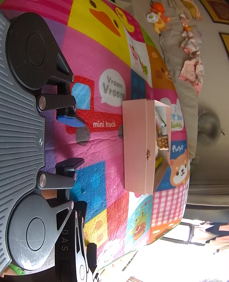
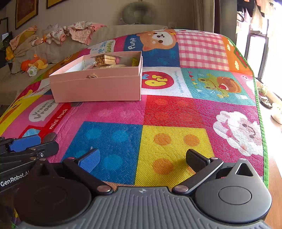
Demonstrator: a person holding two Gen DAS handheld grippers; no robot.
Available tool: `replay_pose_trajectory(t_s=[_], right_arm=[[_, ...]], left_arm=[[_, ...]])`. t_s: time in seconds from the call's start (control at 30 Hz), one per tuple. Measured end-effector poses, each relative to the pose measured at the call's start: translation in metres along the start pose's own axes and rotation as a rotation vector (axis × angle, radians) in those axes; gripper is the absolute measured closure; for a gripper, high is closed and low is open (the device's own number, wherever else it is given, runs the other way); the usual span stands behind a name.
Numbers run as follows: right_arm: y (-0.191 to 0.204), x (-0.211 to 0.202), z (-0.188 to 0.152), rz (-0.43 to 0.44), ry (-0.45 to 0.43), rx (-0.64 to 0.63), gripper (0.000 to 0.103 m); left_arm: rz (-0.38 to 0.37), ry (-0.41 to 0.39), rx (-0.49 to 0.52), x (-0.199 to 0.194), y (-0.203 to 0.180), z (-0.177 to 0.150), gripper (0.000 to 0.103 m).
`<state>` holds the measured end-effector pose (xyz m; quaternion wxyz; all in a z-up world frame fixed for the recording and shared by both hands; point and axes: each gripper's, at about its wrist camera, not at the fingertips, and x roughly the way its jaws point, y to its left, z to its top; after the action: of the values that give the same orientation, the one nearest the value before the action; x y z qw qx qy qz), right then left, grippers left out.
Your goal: Organize objects
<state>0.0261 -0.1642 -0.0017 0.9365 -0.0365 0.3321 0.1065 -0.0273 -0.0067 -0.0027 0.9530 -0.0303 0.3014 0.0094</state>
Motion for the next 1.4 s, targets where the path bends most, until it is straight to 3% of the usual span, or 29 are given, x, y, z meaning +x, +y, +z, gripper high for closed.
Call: replay_pose_trajectory(t_s=[1.4], right_arm=[[0.0003,-0.0001,0.0004,0.001,0.0,0.0,0.0]], left_arm=[[0.02,0.002,0.029,0.0004,-0.0047,-0.0001,0.06]])
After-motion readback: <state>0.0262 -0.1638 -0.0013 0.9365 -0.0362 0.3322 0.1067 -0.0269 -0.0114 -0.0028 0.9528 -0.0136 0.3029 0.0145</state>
